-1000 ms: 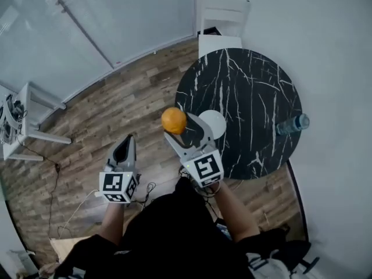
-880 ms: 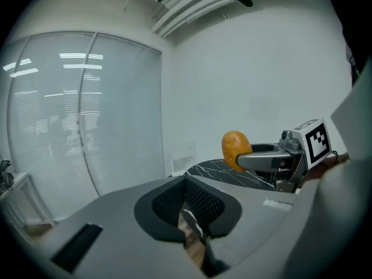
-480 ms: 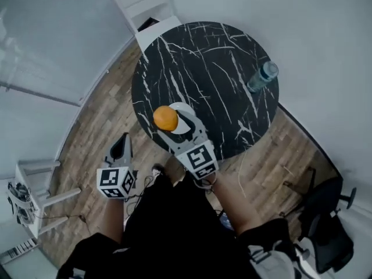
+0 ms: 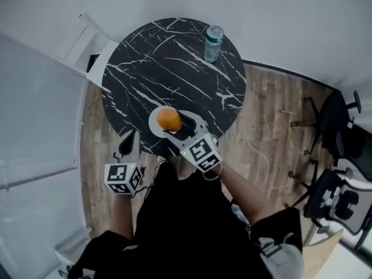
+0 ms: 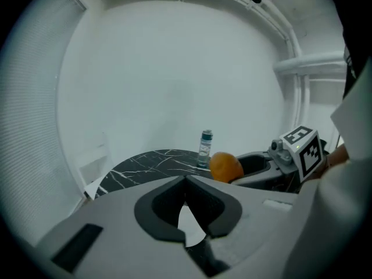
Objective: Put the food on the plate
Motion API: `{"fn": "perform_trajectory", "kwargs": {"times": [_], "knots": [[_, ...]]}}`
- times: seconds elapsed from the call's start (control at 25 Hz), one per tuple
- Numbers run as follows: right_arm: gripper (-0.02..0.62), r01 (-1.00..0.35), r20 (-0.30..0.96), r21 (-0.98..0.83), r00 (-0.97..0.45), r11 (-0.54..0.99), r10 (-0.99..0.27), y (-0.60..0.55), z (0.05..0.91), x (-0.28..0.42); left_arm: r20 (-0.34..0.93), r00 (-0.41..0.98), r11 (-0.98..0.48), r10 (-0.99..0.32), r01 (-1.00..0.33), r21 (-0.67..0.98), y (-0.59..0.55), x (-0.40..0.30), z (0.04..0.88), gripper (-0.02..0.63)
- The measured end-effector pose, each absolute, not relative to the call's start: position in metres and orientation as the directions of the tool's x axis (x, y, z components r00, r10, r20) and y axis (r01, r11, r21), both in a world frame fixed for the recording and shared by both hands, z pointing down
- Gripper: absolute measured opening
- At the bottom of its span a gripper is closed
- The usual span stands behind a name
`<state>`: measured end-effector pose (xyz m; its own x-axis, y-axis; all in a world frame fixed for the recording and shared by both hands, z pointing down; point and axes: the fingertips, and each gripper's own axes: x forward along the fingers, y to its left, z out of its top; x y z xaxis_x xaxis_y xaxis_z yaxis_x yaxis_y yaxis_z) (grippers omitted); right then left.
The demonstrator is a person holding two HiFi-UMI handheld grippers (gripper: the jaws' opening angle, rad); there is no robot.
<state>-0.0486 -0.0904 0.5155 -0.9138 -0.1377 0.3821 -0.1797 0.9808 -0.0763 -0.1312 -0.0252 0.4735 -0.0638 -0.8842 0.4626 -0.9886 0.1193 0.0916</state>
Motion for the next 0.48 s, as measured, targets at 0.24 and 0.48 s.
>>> {"fn": "perform_trajectory", "kwargs": {"times": [0.24, 0.48], "knots": [[0.296, -0.341, 0.411, -0.005, -0.857, 0.940, -0.309, -0.075, 0.539, -0.057, 0.465, 0.243, -0.188, -0.851, -0.969, 0.162, -0.039, -0.132, 0.483, 0.000], [0.296, -0.479, 0.437, 0.051, -0.779, 0.876, -0.451, -0.071, 0.550, -0.050, 0.474, 0.480, -0.380, -0.738, -0.876, 0.297, -0.047, -0.117, 0.503, 0.002]]}}
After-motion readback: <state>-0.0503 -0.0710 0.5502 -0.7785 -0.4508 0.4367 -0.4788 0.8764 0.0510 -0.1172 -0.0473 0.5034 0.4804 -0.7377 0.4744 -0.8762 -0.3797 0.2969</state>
